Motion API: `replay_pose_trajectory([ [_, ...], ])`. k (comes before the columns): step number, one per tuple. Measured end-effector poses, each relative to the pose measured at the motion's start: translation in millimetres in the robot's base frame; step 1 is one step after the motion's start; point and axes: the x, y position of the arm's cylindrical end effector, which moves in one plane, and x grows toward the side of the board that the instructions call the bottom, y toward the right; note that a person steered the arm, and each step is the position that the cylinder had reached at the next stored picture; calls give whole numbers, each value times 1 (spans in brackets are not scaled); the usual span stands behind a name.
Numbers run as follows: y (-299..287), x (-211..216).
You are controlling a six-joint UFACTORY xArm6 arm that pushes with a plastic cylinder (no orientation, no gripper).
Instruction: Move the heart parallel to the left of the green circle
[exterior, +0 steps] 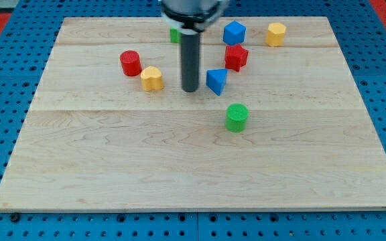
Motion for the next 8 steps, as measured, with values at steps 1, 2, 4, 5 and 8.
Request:
replay_pose_trajectory([
  [1, 18, -21],
  [2, 51, -20],
  [4, 12, -23],
  [5, -20, -52],
  [8, -155, -3],
])
